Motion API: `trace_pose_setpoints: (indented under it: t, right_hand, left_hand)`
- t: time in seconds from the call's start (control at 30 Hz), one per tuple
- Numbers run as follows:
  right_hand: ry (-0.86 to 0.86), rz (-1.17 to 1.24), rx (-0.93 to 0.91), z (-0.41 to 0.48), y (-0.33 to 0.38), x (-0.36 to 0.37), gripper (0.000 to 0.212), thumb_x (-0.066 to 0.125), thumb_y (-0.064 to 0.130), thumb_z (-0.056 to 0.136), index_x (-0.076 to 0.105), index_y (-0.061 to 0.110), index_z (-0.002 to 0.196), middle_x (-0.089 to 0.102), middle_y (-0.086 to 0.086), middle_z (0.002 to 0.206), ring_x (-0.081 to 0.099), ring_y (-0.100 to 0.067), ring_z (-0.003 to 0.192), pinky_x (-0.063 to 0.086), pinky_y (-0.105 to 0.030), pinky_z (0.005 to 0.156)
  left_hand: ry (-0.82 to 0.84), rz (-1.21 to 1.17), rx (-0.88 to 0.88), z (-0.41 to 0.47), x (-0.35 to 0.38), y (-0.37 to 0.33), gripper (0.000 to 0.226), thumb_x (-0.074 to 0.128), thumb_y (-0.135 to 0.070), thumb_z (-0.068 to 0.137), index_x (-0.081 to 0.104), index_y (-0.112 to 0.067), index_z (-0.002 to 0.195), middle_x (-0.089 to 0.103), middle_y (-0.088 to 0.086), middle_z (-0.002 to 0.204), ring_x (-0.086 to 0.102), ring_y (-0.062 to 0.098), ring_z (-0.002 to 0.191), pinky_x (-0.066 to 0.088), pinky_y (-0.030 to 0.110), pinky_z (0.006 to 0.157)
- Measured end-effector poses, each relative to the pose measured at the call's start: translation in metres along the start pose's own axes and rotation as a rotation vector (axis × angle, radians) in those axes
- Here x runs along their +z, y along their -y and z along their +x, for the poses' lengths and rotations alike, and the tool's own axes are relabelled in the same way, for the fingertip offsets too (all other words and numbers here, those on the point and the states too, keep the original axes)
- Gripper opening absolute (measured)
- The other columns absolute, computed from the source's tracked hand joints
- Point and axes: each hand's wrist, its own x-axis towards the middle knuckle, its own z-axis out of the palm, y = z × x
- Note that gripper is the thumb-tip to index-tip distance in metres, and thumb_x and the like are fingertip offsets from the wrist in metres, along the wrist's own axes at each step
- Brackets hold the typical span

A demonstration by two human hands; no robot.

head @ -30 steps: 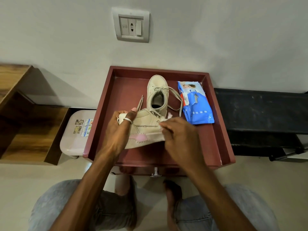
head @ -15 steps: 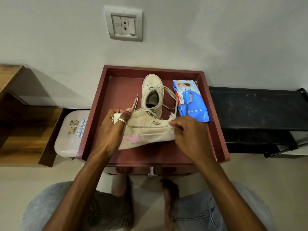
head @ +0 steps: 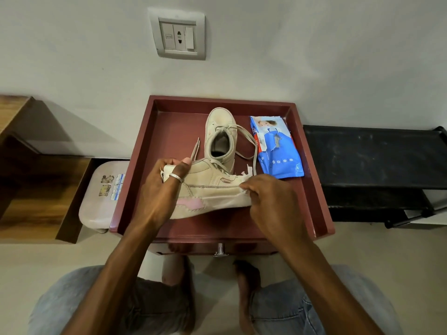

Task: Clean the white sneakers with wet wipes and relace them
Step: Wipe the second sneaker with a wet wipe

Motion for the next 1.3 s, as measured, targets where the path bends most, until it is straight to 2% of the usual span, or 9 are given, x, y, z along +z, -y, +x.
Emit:
trace_pose_setpoints:
  t: [0.23, 0.37, 0.43, 0.63, 0.8, 0.93, 1.03, 1.17, 1.3]
  right_hand:
    - [0.042, -0.056, 0.292, 0.025, -0.045, -0.002, 0.028, 0.063, -0.003, 0.084, 0.077, 0.014, 0.101, 0.076, -0.003, 0.101, 0.069, -0.021, 0.096, 0.046, -0.020, 0.081]
    - [-0.031, -0.027, 0.189, 0.010, -0.011, -0.003, 0.026, 0.066, -0.004, 0.083, 0.078, 0.012, 0.100, 0.076, -0.005, 0.097, 0.071, -0.020, 0.089, 0.053, -0.025, 0.082]
    - [-0.031, 0.013, 0.135, 0.008, -0.010, -0.003, 0.024, 0.068, -0.004, 0.082, 0.078, 0.011, 0.098, 0.076, -0.004, 0.095, 0.071, -0.016, 0.086, 0.051, -0.021, 0.080]
    - [0.188, -0.032, 0.414, 0.025, -0.049, 0.002, 0.032, 0.061, 0.000, 0.085, 0.074, 0.014, 0.110, 0.074, -0.004, 0.108, 0.067, -0.020, 0.100, 0.044, -0.018, 0.079]
    - [0.104, -0.011, 0.463, 0.018, -0.035, 0.005, 0.032, 0.060, 0.000, 0.087, 0.072, 0.013, 0.113, 0.073, -0.004, 0.111, 0.067, -0.020, 0.101, 0.043, -0.018, 0.080]
    - [-0.036, -0.108, 0.301, 0.007, 0.001, 0.004, 0.035, 0.062, -0.004, 0.082, 0.073, 0.013, 0.111, 0.073, -0.007, 0.106, 0.068, -0.025, 0.097, 0.052, -0.030, 0.083]
    - [-0.037, -0.092, 0.124, -0.002, 0.034, 0.012, 0.042, 0.063, -0.013, 0.069, 0.074, 0.011, 0.101, 0.073, -0.007, 0.096, 0.067, -0.029, 0.086, 0.057, -0.040, 0.075]
    - [0.010, 0.076, 0.014, -0.013, 0.079, 0.022, 0.038, 0.062, -0.010, 0.071, 0.073, 0.011, 0.101, 0.070, -0.004, 0.099, 0.065, -0.025, 0.091, 0.055, -0.036, 0.079]
    - [0.136, 0.146, -0.168, -0.027, 0.119, 0.029, 0.043, 0.038, 0.016, 0.082, 0.069, 0.010, 0.111, 0.069, -0.006, 0.109, 0.061, -0.019, 0.100, 0.052, -0.029, 0.088]
  left_hand:
    - [0.014, 0.010, 0.014, 0.000, -0.001, 0.000, 0.034, 0.057, -0.066, 0.089, 0.061, -0.033, 0.093, 0.063, -0.012, 0.084, 0.058, 0.012, 0.080, 0.046, 0.035, 0.075]
    - [0.006, 0.015, 0.009, 0.001, -0.001, 0.001, 0.032, 0.057, -0.065, 0.090, 0.061, -0.033, 0.093, 0.064, -0.012, 0.086, 0.059, 0.012, 0.081, 0.047, 0.036, 0.076]
    - [0.010, 0.013, 0.013, 0.001, -0.002, 0.001, 0.034, 0.056, -0.067, 0.089, 0.061, -0.033, 0.093, 0.064, -0.011, 0.085, 0.058, 0.013, 0.081, 0.046, 0.035, 0.075]
    - [0.017, 0.019, 0.024, 0.000, -0.002, -0.001, 0.031, 0.056, -0.062, 0.094, 0.062, -0.032, 0.095, 0.065, -0.011, 0.087, 0.059, 0.012, 0.083, 0.047, 0.035, 0.077]
    - [0.030, -0.041, -0.004, 0.000, -0.007, -0.002, 0.035, 0.055, -0.061, 0.095, 0.063, -0.027, 0.098, 0.065, -0.011, 0.093, 0.060, 0.012, 0.090, 0.045, 0.033, 0.078]
    - [0.037, -0.071, -0.054, 0.000, -0.007, -0.004, 0.039, 0.054, -0.066, 0.093, 0.064, -0.029, 0.100, 0.069, -0.009, 0.102, 0.064, 0.014, 0.098, 0.048, 0.036, 0.083]
    - [0.064, -0.115, -0.104, 0.002, -0.007, -0.003, 0.048, 0.047, -0.077, 0.088, 0.064, -0.035, 0.104, 0.071, -0.009, 0.107, 0.067, 0.016, 0.104, 0.052, 0.042, 0.090]
    - [0.148, -0.288, -0.262, 0.007, -0.010, -0.002, 0.080, 0.044, -0.088, 0.073, 0.066, -0.029, 0.123, 0.076, 0.003, 0.114, 0.074, 0.026, 0.104, 0.055, 0.055, 0.097]
    - [0.192, -0.392, -0.312, 0.009, -0.015, -0.001, 0.079, 0.052, -0.076, 0.077, 0.061, -0.021, 0.133, 0.074, 0.008, 0.120, 0.071, 0.030, 0.112, 0.049, 0.055, 0.106]
